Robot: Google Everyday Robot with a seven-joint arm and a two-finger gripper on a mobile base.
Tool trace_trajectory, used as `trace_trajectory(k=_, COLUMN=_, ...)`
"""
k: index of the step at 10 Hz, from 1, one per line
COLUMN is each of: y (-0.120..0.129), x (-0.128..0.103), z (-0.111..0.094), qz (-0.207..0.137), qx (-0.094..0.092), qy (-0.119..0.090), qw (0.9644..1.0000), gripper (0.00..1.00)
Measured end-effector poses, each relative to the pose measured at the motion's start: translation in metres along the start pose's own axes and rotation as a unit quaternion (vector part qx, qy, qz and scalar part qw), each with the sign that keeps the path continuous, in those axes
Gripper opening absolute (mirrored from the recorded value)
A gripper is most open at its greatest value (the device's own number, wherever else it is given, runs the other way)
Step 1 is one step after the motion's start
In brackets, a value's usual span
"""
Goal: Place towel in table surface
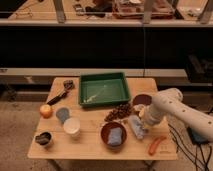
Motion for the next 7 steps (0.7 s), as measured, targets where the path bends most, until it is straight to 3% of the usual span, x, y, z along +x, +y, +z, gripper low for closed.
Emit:
trace_trajectory(k=4, y=-0.021, x=-0.030, z=-0.101, qz=-0.024, qx=0.032, qy=-0.008, qw=0.9992, gripper=0.00)
trace_trajectory(k=7, y=-0.034, x=-0.048, z=-0.149, qz=-0.043, qx=0.045, qy=-0.014, qw=0.9979, gripper=0.00)
